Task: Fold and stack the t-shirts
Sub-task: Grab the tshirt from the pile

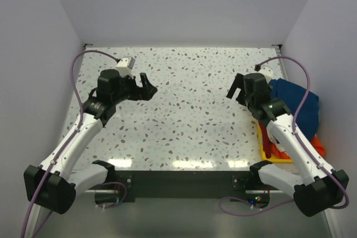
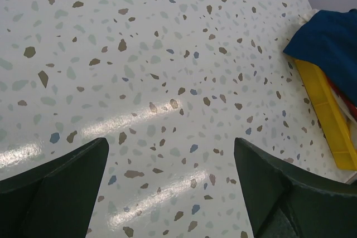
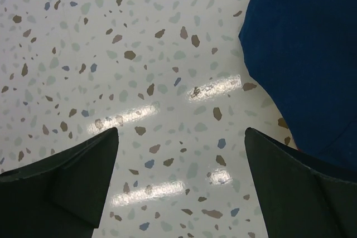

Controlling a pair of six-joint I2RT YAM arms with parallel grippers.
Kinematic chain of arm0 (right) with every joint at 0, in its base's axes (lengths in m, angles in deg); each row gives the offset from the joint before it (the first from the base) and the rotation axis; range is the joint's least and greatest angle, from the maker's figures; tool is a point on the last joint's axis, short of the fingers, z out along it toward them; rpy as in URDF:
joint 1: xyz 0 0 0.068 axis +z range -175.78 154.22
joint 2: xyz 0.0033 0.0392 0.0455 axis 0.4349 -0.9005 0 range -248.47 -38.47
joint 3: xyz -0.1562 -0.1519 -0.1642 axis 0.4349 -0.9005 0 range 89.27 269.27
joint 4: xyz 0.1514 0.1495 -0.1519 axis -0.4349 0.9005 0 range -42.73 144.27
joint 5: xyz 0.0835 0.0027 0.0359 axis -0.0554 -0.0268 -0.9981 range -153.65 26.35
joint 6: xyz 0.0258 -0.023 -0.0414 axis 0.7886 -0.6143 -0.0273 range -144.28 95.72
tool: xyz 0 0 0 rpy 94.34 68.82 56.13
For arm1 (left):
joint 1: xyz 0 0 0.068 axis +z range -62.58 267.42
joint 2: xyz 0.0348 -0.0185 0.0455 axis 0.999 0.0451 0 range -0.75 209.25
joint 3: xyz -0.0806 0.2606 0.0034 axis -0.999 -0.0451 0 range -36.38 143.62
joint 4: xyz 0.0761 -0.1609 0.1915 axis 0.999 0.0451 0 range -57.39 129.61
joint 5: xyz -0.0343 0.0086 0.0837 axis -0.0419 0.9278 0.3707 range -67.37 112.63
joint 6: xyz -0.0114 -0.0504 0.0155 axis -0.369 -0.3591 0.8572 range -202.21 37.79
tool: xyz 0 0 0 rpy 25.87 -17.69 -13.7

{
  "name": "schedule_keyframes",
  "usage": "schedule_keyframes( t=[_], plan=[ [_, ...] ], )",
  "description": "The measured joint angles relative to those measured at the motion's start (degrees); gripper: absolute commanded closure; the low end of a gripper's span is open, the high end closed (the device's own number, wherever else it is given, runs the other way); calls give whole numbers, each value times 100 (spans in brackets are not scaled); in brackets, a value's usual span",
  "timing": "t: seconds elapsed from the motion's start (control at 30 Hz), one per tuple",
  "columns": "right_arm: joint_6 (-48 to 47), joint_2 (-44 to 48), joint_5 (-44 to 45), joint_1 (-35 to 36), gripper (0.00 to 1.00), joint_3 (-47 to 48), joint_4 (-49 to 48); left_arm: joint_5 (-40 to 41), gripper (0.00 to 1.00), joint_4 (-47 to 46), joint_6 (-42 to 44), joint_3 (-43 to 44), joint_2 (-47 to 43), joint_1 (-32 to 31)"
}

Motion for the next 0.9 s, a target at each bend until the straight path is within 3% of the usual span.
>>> schedule_keyframes(
  t=[0.3, 0.57, 0.77, 0.9],
  plan=[
    [-42, -483, 627, -55, 3, 699, 507, -52, 0, -7, -11, -13, 17, 0],
    [-319, -1989, 1143, -1397, 11, 1784, 833, -199, 0, -11, -17, -13, 48, 0],
    [-470, -2730, 1377, -1991, 22, 2184, 914, -328, 0, -15, -39, -17, 98, -2],
    [-533, -2955, 1394, -2168, 39, 2177, 916, -404, 0, -24, -61, -26, 133, -2]
  ],
)
